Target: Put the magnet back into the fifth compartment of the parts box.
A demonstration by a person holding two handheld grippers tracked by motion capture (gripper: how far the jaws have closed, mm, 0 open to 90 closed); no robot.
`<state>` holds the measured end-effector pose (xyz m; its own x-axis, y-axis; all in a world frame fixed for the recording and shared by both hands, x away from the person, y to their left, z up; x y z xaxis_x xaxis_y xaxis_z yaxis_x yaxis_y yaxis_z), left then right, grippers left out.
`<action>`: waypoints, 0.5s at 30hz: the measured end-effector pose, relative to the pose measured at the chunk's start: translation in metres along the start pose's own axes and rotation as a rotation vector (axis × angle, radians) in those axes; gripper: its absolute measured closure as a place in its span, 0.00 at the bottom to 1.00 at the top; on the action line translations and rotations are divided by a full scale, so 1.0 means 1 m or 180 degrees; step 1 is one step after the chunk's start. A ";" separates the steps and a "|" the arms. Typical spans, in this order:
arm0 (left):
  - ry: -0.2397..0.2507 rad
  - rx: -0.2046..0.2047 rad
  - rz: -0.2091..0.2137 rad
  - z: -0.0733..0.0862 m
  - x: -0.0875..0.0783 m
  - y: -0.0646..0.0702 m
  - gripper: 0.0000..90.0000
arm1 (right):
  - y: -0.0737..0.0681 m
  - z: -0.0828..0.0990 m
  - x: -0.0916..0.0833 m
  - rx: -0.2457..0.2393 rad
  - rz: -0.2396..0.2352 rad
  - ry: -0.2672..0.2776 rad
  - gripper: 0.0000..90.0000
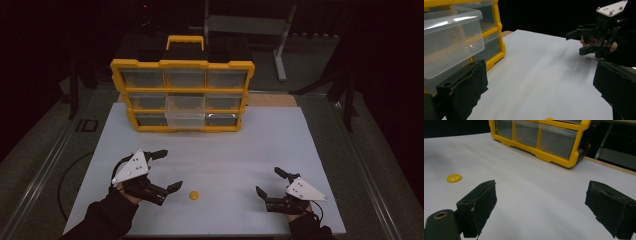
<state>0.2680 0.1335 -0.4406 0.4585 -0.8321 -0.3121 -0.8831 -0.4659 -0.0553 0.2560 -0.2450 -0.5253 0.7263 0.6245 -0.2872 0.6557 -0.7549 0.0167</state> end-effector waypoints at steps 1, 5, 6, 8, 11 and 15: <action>-0.0001 0.0008 0.0015 0.000 0.002 0.001 0.00 | 0.000 0.000 0.000 0.0002 0.0002 -0.0001 0.11; -0.0046 0.0034 0.0050 0.002 0.010 0.004 0.00 | 0.000 0.000 0.000 0.0002 -0.0004 -0.0003 0.11; -0.0075 0.0038 0.0071 0.004 0.012 0.005 0.00 | 0.000 0.000 0.000 0.0002 -0.0004 -0.0003 0.11; -0.0120 0.0036 0.0116 0.008 0.017 0.008 0.00 | 0.000 0.000 0.000 0.0001 -0.0003 -0.0001 0.11; -0.0139 0.0011 0.0160 0.013 0.023 0.010 0.00 | 0.000 0.000 0.000 -0.0003 -0.0003 -0.0006 0.11; -0.0270 0.0031 0.0267 0.024 0.033 0.014 0.00 | 0.000 0.000 0.000 -0.0007 -0.0002 -0.0007 0.11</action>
<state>0.2684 0.1065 -0.4741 0.3733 -0.8393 -0.3952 -0.9191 -0.3924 -0.0348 0.2561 -0.2445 -0.5255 0.7254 0.6246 -0.2893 0.6566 -0.7540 0.0186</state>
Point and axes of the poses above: each handheld gripper's, and its own axes: x roughly forward along the jaws, z roughly out of its underside, y roughly to its right, the point moved 4 cm from there along x, roughly forward along the jaws, and after that the axes turned 3 degrees about x, right-handed, at the moved point
